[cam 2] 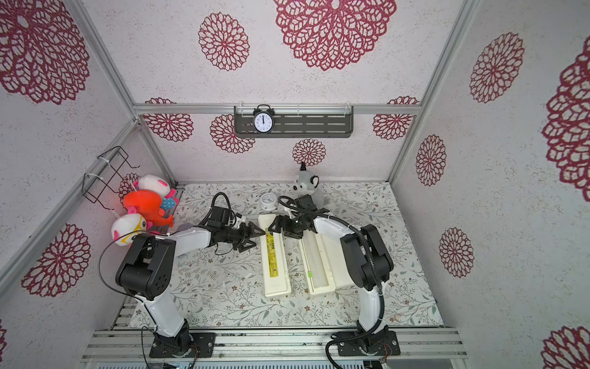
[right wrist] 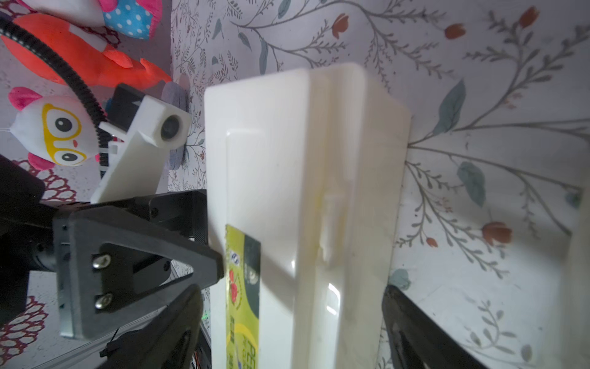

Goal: Put plastic wrap rolls into dispensers
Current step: Close the lid on the plastic wrap cutting box.

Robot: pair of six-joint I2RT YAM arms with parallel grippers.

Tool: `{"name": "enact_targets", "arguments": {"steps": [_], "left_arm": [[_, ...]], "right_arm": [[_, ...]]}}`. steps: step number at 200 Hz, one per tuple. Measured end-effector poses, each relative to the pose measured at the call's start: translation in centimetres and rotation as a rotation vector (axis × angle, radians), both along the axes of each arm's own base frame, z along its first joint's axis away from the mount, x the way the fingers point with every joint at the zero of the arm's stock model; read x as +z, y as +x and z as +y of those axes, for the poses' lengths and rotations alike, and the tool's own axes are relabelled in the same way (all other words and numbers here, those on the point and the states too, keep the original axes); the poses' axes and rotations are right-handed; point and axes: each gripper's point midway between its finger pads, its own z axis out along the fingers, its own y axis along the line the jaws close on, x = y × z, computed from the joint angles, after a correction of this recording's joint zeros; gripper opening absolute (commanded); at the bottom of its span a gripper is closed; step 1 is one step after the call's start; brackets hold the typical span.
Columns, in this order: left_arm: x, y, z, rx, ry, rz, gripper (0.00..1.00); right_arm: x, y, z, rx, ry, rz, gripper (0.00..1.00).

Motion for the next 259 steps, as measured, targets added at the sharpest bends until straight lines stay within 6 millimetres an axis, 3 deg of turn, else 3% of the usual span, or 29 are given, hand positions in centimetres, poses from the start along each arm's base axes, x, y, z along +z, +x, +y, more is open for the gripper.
{"name": "enact_targets", "arguments": {"steps": [44, 88, 114, 158, 196, 236, 259], "left_arm": [[-0.2, 3.3, -0.7, -0.008, -0.017, -0.027, 0.74], [-0.4, 4.1, -0.8, 0.017, -0.054, -0.024, 0.60], [-0.3, 4.4, -0.7, 0.030, -0.070, -0.035, 0.59], [-0.4, 4.3, -0.3, 0.045, -0.062, -0.038, 0.70], [0.1, 3.7, 1.7, 0.107, -0.030, -0.040, 0.70], [1.7, 3.1, 5.8, 0.221, -0.012, -0.060, 0.69], [2.2, 2.1, 6.4, 0.237, -0.011, -0.076, 0.69]], "right_arm": [[-1.0, 1.1, 0.8, 0.016, 0.047, 0.035, 0.70], [-1.9, 1.6, 0.9, 0.012, 0.086, 0.069, 0.64], [-1.9, 1.7, 0.9, 0.007, 0.092, 0.073, 0.64], [-2.2, 1.9, 0.7, 0.000, 0.023, 0.048, 0.83], [-1.7, 1.8, 0.2, -0.013, -0.165, -0.067, 0.96], [-0.9, 0.2, 0.2, 0.002, -0.358, -0.154, 0.99], [-0.4, -0.8, 1.3, 0.022, -0.411, -0.196, 0.99]]}}
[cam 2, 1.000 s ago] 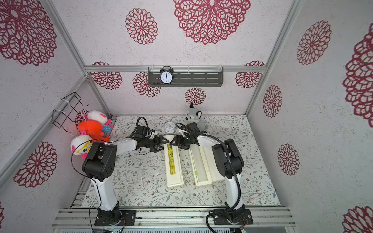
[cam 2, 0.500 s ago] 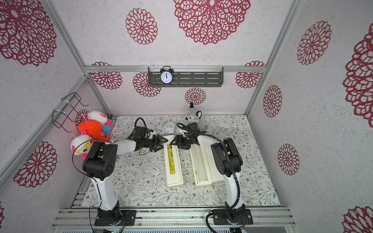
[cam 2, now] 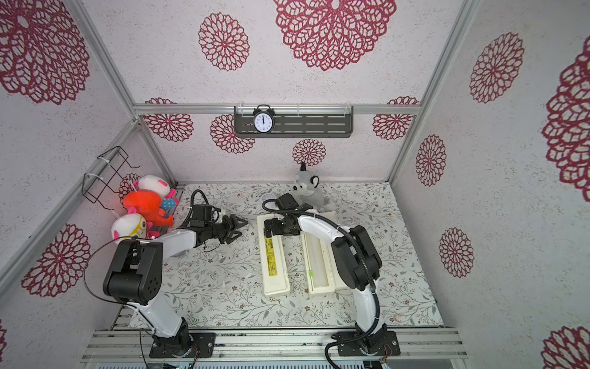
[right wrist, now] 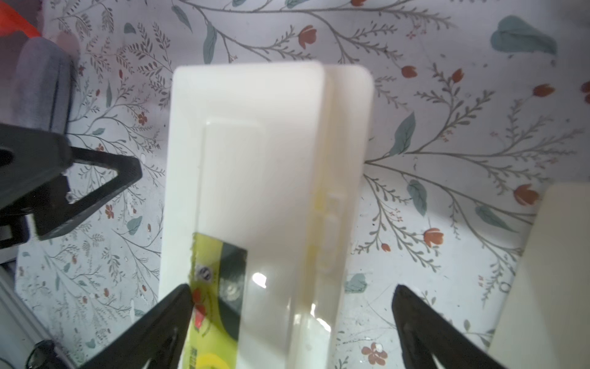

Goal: Put plastic wrap rolls into dispensers
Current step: Close the lid on the plastic wrap cutting box, then open the lid of the plastic wrap cutting box.

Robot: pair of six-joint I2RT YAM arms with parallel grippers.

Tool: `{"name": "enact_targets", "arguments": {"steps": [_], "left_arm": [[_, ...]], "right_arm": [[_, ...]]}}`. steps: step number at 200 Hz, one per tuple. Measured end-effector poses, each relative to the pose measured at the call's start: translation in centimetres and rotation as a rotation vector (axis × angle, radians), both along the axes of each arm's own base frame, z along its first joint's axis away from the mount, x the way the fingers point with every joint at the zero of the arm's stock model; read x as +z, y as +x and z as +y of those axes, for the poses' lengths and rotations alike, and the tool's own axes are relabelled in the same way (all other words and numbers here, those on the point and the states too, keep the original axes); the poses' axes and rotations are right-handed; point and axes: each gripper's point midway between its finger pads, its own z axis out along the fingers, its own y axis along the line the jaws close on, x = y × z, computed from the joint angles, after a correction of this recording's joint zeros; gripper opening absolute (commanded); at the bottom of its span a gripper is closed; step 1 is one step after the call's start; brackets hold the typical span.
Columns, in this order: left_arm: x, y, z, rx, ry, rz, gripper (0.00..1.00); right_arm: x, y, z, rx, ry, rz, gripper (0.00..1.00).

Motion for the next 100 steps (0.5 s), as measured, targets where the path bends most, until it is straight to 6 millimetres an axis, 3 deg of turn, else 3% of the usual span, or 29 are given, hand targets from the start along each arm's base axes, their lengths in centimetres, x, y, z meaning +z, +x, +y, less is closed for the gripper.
{"name": "enact_targets", "arguments": {"steps": [29, 56, 100], "left_arm": [[-1.7, -2.2, 0.2, 0.011, -0.011, 0.028, 0.69], [-3.5, -3.9, 0.1, 0.022, -0.023, 0.073, 0.69], [-3.1, -3.9, -0.9, 0.003, -0.047, 0.039, 0.69]], "right_arm": [[0.2, -1.7, 1.5, 0.028, -0.048, -0.027, 0.99], [-0.4, -3.1, 1.6, 0.022, -0.129, -0.035, 0.99], [-0.6, -3.2, 1.7, -0.007, -0.202, -0.069, 0.98]]}}
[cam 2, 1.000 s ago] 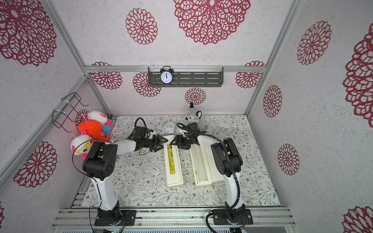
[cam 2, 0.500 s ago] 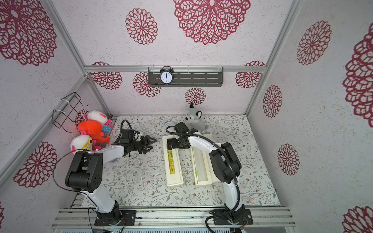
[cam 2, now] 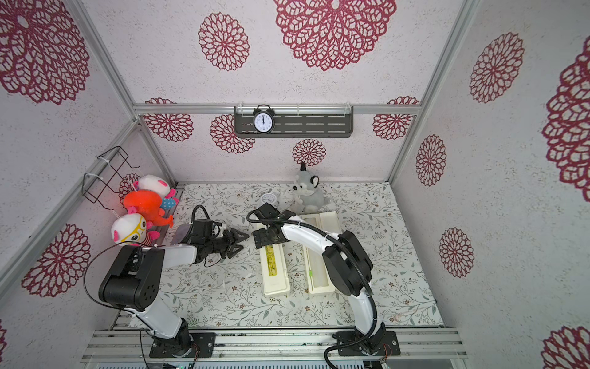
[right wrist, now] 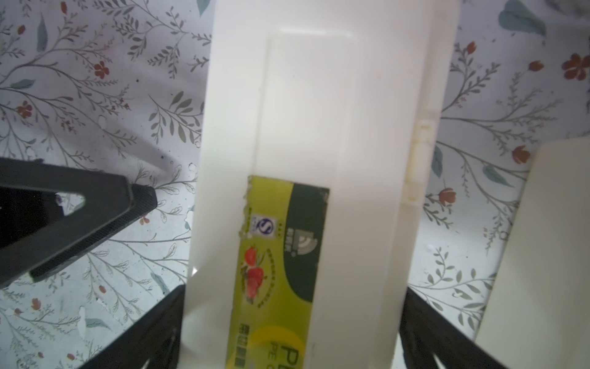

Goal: Put plastic wrap rolls into dispensers
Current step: Open the lid of the plastic wrap cutting box.

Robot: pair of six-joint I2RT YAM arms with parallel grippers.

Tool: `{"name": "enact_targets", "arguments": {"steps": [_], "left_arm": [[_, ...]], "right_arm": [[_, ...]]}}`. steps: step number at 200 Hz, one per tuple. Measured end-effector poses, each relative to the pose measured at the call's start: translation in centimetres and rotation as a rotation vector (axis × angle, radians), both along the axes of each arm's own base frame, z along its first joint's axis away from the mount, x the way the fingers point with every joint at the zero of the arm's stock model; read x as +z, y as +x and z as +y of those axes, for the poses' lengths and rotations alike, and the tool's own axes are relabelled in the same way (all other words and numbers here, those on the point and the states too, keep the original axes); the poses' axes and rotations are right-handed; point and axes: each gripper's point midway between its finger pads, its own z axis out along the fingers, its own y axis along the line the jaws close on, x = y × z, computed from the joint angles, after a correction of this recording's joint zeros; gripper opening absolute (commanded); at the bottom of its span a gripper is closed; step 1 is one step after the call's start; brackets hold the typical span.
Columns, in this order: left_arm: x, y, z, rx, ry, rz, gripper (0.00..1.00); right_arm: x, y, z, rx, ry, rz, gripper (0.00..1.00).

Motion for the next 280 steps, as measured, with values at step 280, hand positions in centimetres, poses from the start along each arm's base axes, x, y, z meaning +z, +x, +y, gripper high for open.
{"name": "enact_targets", "arguments": {"steps": [280], "left_arm": [[0.9, 1.3, -6.1, -0.087, -0.110, -0.034, 0.76]], "right_arm": [[2.8, -2.6, 0.5, 0.103, 0.049, 0.054, 0.99]]}}
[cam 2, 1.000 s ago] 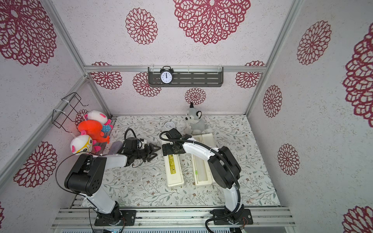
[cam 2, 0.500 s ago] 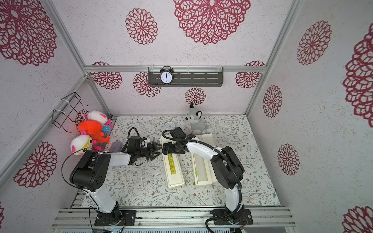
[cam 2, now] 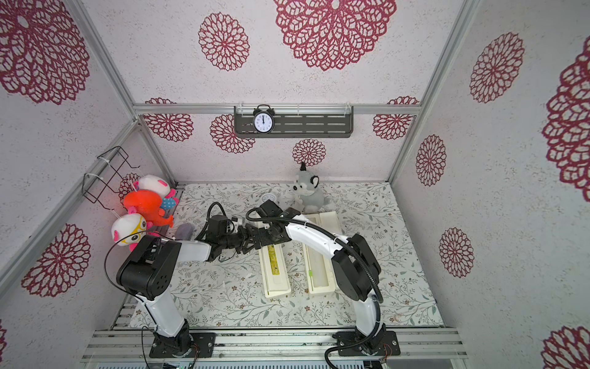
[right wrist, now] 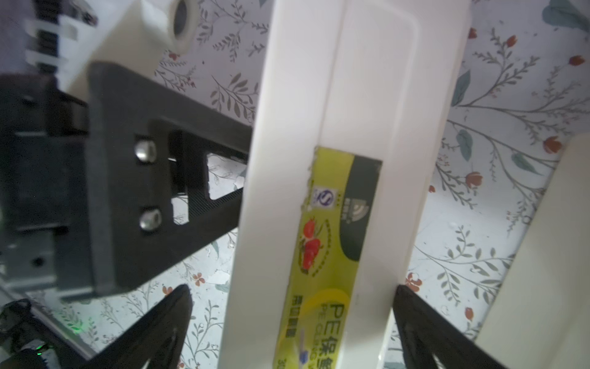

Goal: Put plastic wrap rolls into dispensers
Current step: Open the lid of the plastic wrap cutting box.

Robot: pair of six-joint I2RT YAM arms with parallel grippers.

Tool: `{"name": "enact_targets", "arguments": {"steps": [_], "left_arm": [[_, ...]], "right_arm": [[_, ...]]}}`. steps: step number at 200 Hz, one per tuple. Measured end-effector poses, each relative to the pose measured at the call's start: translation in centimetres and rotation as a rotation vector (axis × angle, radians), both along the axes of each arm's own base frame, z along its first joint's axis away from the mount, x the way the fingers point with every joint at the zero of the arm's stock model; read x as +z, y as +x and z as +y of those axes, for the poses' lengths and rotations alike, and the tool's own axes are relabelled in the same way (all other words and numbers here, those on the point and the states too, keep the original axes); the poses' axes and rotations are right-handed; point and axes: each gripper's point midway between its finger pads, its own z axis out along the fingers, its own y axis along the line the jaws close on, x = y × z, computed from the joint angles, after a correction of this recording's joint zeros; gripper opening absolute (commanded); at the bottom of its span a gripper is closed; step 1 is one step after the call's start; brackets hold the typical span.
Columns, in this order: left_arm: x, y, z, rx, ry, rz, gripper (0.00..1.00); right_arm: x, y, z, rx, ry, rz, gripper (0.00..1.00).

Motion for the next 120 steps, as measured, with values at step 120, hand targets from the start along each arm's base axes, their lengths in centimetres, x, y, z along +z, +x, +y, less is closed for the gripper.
{"name": "enact_targets", "arguments": {"steps": [120], "left_arm": [[0.2, 0.0, -0.2, -0.010, -0.002, -0.005, 0.76]], "right_arm": [[1.8, -1.6, -2.6, -0.036, 0.351, 0.142, 0.91]]}}
